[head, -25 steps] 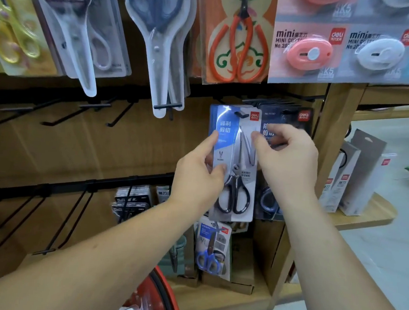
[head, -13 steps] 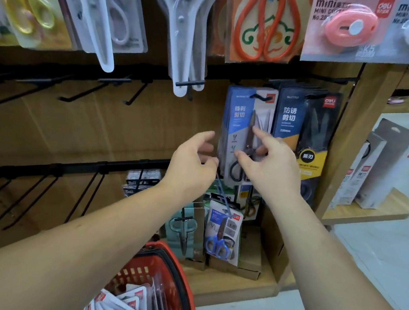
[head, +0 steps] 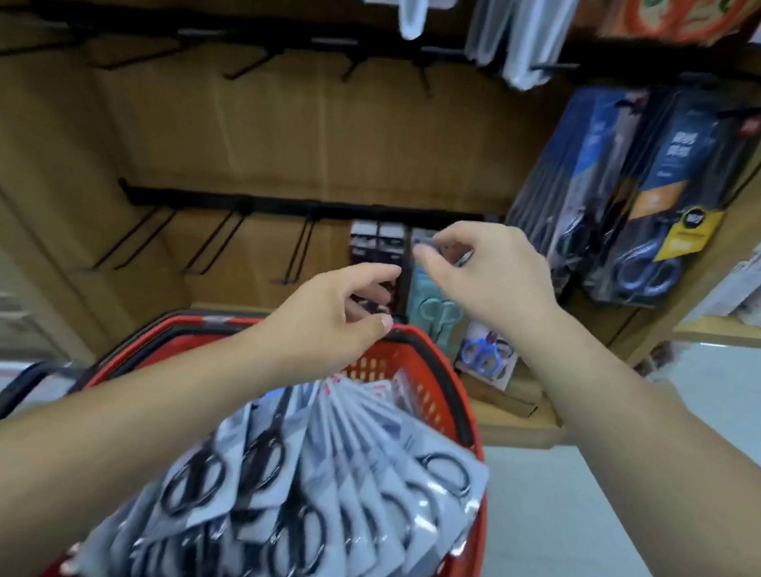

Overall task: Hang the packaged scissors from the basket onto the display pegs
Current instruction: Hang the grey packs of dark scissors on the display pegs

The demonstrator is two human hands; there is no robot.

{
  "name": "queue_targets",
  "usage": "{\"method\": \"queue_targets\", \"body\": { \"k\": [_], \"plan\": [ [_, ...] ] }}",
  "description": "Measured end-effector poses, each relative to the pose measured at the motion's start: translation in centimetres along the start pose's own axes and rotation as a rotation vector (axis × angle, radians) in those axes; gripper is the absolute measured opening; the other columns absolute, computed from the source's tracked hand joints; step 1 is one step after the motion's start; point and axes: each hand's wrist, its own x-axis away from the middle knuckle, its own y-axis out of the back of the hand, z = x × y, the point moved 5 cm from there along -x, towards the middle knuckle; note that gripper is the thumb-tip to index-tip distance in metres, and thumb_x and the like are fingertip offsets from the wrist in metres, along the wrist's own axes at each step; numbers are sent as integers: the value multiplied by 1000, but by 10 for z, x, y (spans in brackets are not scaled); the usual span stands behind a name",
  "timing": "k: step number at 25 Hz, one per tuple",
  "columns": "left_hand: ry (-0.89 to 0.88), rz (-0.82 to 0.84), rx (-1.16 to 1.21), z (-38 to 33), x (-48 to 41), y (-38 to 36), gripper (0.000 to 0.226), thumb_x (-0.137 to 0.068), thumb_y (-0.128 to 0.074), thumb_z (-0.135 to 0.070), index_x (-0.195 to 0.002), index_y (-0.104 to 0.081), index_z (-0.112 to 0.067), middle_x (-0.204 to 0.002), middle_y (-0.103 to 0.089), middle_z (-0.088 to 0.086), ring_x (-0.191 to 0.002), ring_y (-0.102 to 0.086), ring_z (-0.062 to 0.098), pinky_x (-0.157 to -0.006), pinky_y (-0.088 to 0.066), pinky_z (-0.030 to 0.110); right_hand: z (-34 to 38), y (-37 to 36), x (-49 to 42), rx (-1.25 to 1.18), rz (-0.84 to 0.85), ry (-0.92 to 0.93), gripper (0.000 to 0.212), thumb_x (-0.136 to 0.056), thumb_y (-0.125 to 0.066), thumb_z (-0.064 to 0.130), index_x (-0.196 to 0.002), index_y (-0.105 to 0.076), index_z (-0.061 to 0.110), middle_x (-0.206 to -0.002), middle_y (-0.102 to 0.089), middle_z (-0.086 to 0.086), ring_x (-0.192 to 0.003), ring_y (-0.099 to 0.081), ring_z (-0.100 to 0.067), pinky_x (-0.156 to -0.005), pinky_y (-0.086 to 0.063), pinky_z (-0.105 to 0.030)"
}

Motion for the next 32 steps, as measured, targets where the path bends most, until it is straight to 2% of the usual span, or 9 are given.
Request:
{"method": "queue_targets", "body": {
  "k": [5, 10, 14, 16, 20, 23, 26, 30, 32],
  "plan": [
    [130, -35, -100, 86, 82, 53, 39, -101, -69, -24, -139, -64, -29, -131, -66, -11, -111, -66, 3, -97, -57, 35, 60, -70, 58, -91, 326, 83, 36, -83, -61, 69, -82, -77, 37, -77, -72, 20, -82, -68, -4, -76, -59, -37],
    [180, 19, -409, 149, 147, 48, 46, -97, -72, -34, -141, -65, -21, -144, -60, 4, -139, -54, 24, -115, -38, 28, 77, -129, 78, -14, 659, 138, 44, -84, -65, 69, -109, -76, 34, -108, -72, 16, -100, -67, -9, -92, -57, -39],
    [591, 262, -587, 183, 153, 32, 90, -87, -35, -84, -163, -28, -35, -173, -20, 10, -158, -22, 34, -127, -16, 54, 66, -163, 85, -75, 648, 38, 58, -89, -75, 55, -135, -68, 21, -139, -65, 3, -126, -61, -16, -108, -49, -40],
    [620, 309, -501, 184, 155, 20, 90, -93, -23, -82, -167, -16, -31, -177, -5, 8, -161, -12, 34, -129, -5, 55, 71, -176, 81, 18, 607, 58, 66, -86, -74, 61, -138, -66, 22, -133, -61, 2, -123, -59, -19, -101, -50, -39],
    [472, 239, -344, 156, 161, 0, 77, -107, -28, -63, -167, -20, -16, -174, -18, 8, -163, -4, 22, -131, 6, 41, 99, -171, 91, 69, 388, 253, 64, -85, -65, 68, -132, -70, 26, -110, -49, 4, -114, -55, -24, -84, -51, -39],
    [350, 122, -274, 144, 162, 6, 67, -109, -37, -55, -165, -27, -20, -173, -21, 1, -161, -8, 19, -129, -5, 33, 95, -185, 106, 126, 643, 243, 78, -82, -58, 79, -144, -61, 31, -143, -51, 0, -141, -42, -23, -112, -43, -43],
    [341, 31, -269, 157, 161, 30, 54, -104, -56, -31, -156, -43, -26, -161, -39, -4, -147, -41, 20, -121, -36, 33, 81, -182, 101, 146, 779, 72, 99, -81, -69, 76, -162, -34, 32, -171, -21, -1, -158, -15, -19, -125, -26, -43],
    [627, 171, -414, 185, 160, 51, 20, -105, -52, -34, -93, -55, -18, -103, -60, 4, -113, -63, 35, -88, -51, 38, 67, -180, 95, 6, 763, -65, 102, -81, -79, 65, -163, -32, 26, -168, -35, 3, -154, -33, -20, -123, -34, -39],
    [564, 117, -405, 183, 157, 46, 26, -106, -53, -37, -101, -60, -13, -130, -58, 9, -139, -49, 34, -107, -45, 40, 64, -180, 97, -108, 721, -115, 97, -80, -84, 56, -160, -38, 26, -164, -43, 5, -150, -40, -17, -121, -37, -37]
  ]
}}
